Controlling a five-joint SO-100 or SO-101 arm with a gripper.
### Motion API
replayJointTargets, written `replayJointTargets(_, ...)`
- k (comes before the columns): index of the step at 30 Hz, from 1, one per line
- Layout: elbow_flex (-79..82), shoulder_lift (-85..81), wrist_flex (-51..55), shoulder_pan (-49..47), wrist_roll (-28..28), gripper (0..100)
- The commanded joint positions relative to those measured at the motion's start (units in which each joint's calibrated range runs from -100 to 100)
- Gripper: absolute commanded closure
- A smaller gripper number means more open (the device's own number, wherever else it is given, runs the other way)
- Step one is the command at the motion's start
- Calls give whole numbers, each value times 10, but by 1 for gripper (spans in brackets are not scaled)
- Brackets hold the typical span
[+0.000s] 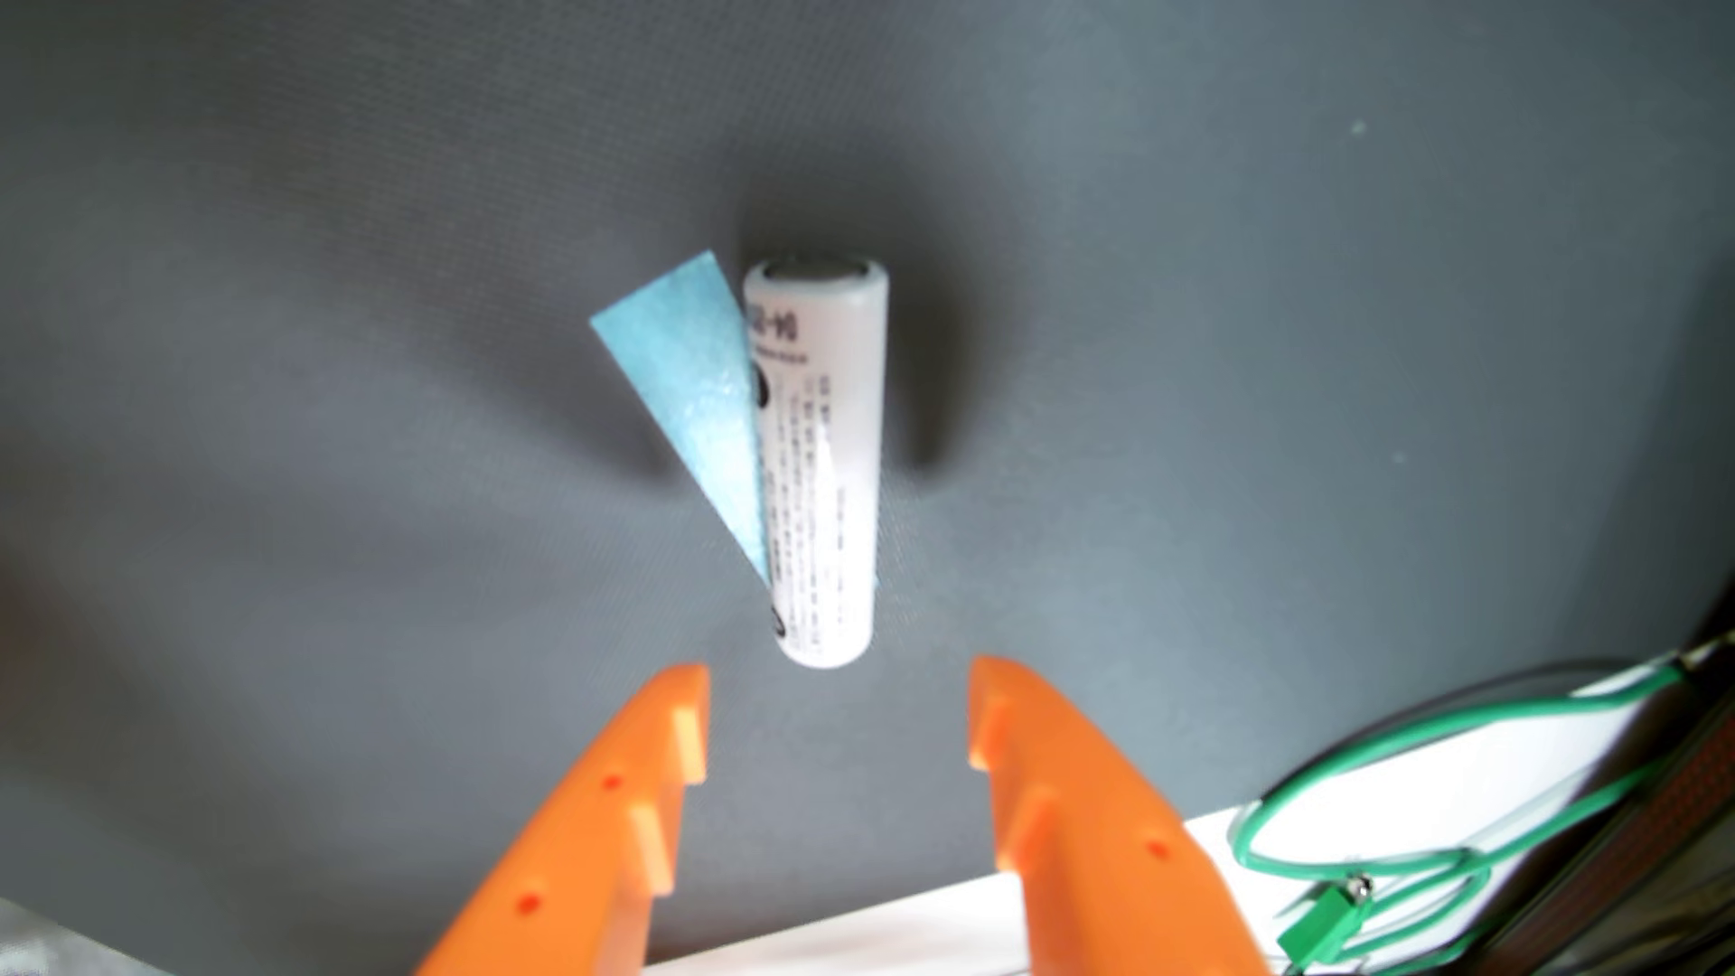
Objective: Insert Battery
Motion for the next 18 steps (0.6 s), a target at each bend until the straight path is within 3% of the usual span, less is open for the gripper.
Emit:
replayJointTargets(1,-17,20,-31,3,3,83)
replayJointTargets(18,-14,38,-38,3,3,83)
